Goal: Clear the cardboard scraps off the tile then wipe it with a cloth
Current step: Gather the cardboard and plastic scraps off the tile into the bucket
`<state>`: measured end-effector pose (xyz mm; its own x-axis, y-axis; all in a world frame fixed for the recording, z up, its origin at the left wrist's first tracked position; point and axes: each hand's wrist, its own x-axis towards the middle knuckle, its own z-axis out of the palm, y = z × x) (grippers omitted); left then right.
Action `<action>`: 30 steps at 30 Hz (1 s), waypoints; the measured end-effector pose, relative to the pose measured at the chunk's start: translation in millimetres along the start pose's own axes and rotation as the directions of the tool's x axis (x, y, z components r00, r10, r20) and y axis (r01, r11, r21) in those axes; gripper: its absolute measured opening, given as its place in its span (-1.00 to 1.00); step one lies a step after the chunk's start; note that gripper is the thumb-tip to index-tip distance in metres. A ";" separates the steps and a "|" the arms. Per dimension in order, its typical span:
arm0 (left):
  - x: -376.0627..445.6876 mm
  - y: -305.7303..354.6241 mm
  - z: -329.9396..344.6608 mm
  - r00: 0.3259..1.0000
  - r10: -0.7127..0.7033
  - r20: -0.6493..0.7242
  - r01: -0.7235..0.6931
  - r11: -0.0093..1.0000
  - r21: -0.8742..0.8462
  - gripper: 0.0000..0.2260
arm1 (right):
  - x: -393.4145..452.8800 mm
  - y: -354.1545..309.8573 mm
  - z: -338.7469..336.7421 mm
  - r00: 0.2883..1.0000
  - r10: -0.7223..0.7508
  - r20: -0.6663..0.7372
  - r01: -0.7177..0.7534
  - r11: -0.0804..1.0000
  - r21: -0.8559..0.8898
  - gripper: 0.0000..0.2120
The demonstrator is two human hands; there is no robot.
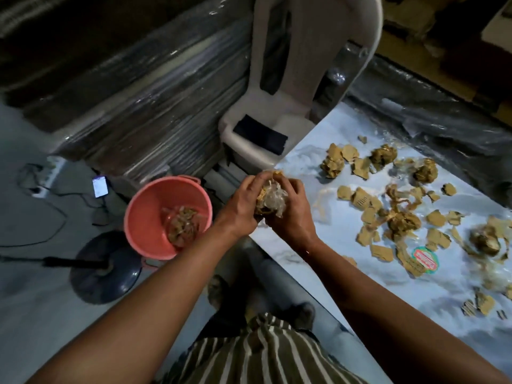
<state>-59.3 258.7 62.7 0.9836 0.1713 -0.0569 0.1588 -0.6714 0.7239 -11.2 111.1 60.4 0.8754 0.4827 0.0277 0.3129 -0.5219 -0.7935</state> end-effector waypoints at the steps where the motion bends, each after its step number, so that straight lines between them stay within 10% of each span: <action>1: -2.4 -12.5 -12.6 1.000 -0.015 -0.010 0.015 1.000 0.006 -0.12 | 6.6 -9.4 15.0 1.000 -0.010 0.011 0.010 1.000 0.011 -0.14; 20: -39.1 -255.7 -79.9 0.846 -0.507 -0.164 0.501 0.862 -0.076 0.06 | 107.5 -42.9 273.4 0.833 -0.032 0.552 0.039 0.999 -0.001 -0.11; 30: -37.6 -386.4 -39.0 0.722 -0.688 0.077 0.687 0.726 0.041 0.09 | 140.3 41.4 399.2 0.713 0.093 0.695 0.084 0.973 -0.216 -0.20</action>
<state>-160.9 539.8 -188.1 0.6074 0.5299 -0.5919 0.7944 -0.3989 0.4580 -22.6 437.9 -211.3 0.3976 0.7843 -0.4762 0.4575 -0.6193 -0.6381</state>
